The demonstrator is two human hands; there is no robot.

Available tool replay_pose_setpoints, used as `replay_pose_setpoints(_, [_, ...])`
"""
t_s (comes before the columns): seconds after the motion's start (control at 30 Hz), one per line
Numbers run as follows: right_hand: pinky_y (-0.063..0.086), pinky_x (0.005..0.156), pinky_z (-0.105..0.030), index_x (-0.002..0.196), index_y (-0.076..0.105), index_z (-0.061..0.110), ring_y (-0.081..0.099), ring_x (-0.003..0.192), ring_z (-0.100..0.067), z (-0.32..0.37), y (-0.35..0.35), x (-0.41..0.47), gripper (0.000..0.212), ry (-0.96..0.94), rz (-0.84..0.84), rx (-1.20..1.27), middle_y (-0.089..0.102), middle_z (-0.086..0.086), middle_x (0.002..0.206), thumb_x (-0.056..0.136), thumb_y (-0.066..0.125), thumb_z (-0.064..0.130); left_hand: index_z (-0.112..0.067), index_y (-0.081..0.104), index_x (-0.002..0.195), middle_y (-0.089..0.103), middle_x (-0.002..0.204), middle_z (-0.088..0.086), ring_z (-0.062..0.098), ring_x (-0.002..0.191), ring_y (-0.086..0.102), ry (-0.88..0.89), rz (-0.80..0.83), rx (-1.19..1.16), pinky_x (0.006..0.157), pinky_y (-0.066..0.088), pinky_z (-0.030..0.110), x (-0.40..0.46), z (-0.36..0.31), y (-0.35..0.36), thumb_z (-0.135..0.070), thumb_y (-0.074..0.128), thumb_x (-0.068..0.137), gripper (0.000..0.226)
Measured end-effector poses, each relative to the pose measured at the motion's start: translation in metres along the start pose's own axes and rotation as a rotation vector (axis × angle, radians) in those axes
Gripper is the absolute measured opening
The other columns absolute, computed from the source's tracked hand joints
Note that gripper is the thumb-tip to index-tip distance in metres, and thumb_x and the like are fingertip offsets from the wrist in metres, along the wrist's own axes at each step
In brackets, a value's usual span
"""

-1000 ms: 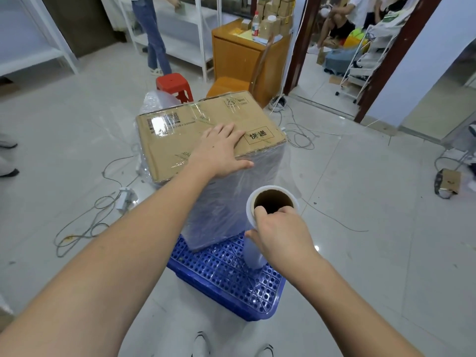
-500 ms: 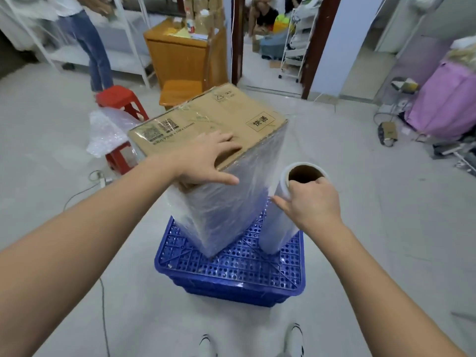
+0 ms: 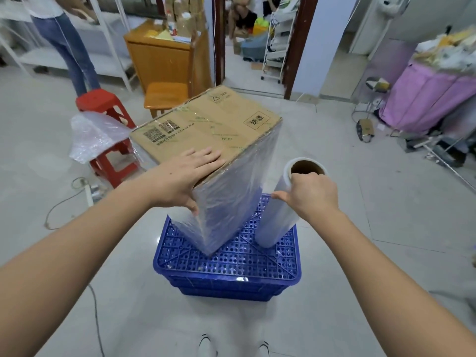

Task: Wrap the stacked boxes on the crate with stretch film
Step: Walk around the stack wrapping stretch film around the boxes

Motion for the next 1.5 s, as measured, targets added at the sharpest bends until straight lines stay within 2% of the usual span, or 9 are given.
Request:
replay_pose_setpoints(0.2, [0.02,0.047,-0.029,0.061,0.04,0.02,0.044,0.061,-0.018,-0.02,-0.001,-0.012,0.053,-0.228,0.001,0.007,0.048,0.003,0.058,0.083,0.061,0.064,-0.026,0.008,0.166,0.005,0.173,0.0,0.02,0.16,-0.001,-0.063,-0.101,0.022,0.128,0.0,0.047,0.008,-0.022,0.005,-0.076,0.075,0.071,0.127])
replay_pose_setpoints(0.43, [0.029,0.053,-0.032,0.064,0.045,0.017,0.047,0.071,-0.02,-0.035,-0.013,-0.022,0.053,-0.396,0.039,0.085,0.049,0.003,0.061,0.076,0.066,0.065,-0.031,0.013,0.165,0.012,0.172,-0.005,0.021,0.16,0.011,-0.144,-0.163,0.024,0.129,0.007,0.049,0.032,-0.065,-0.006,-0.083,0.069,0.07,0.122])
replay_pose_setpoints(0.53, [0.046,0.077,-0.032,0.071,0.052,0.019,0.053,0.1,-0.022,-0.038,-0.013,-0.031,0.046,-0.517,0.103,0.09,0.058,0.003,0.07,0.075,0.067,0.062,-0.031,0.013,0.165,0.013,0.173,-0.005,0.022,0.159,0.011,-0.189,-0.157,0.014,0.129,0.008,0.051,0.045,-0.084,-0.01,-0.082,0.069,0.07,0.122])
replay_pose_setpoints(0.6, [0.037,0.1,-0.025,0.075,0.056,0.021,0.054,0.109,-0.022,-0.038,-0.01,-0.037,0.037,-0.602,0.126,0.057,0.064,0.001,0.073,0.077,0.067,0.056,-0.03,0.013,0.165,0.013,0.173,-0.003,0.024,0.159,0.012,-0.198,-0.164,0.044,0.128,0.01,0.053,0.048,-0.095,-0.005,-0.083,0.066,0.072,0.12])
replay_pose_setpoints(0.73, [0.022,0.113,-0.023,0.074,0.049,0.02,0.051,0.071,-0.022,-0.036,-0.005,-0.041,0.03,-0.705,0.08,-0.001,0.051,0.002,0.061,0.081,0.068,0.042,-0.025,0.017,0.165,0.017,0.172,0.0,0.026,0.159,0.015,-0.213,-0.191,0.062,0.127,0.011,0.055,0.041,-0.107,0.009,-0.082,0.065,0.074,0.117])
replay_pose_setpoints(0.9, [0.029,0.107,-0.026,0.086,0.037,0.02,0.057,0.077,-0.022,-0.034,-0.007,-0.051,0.035,-0.63,0.085,-0.077,0.046,0.006,0.064,0.088,0.06,0.047,-0.022,0.021,0.164,0.02,0.171,0.001,0.028,0.158,0.019,-0.23,-0.217,0.088,0.126,0.015,0.058,0.038,-0.116,0.02,-0.081,0.066,0.074,0.118])
replay_pose_setpoints(1.07, [0.032,0.074,-0.032,0.084,0.038,0.018,0.048,0.056,-0.024,-0.015,-0.003,-0.06,0.059,-0.391,-0.058,-0.053,0.037,0.007,0.052,0.083,0.044,0.077,-0.02,0.031,0.159,0.026,0.17,0.002,0.027,0.157,0.023,-0.172,-0.214,0.105,0.123,0.021,0.061,0.042,-0.111,0.015,-0.084,0.071,0.064,0.121])
replay_pose_setpoints(1.3, [0.028,0.057,-0.034,0.083,0.035,0.02,0.043,0.069,-0.027,0.01,-0.001,-0.071,0.028,-0.058,0.016,0.097,0.04,0.004,0.064,0.092,0.052,0.04,-0.022,0.007,0.163,-0.001,0.174,-0.001,0.018,0.16,-0.006,0.16,-0.061,0.073,0.13,-0.002,0.045,0.063,-0.077,-0.008,-0.089,0.062,0.069,0.128])
replay_pose_setpoints(1.5, [0.027,0.064,-0.03,0.063,0.04,0.023,0.046,0.07,-0.019,0.033,-0.007,-0.07,0.064,0.199,0.014,0.047,0.045,0.007,0.058,0.077,0.041,0.086,-0.034,-0.001,0.163,-0.011,0.173,0.001,0.024,0.16,-0.01,0.242,-0.098,0.111,0.129,0.0,0.05,0.059,-0.066,0.001,-0.08,0.06,0.079,0.113])
Point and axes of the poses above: each hand's wrist, its own x-axis towards the middle knuckle, its own y-axis out of the palm, z = x × y, the point moved 1 cm from there along x, towards the middle knuckle
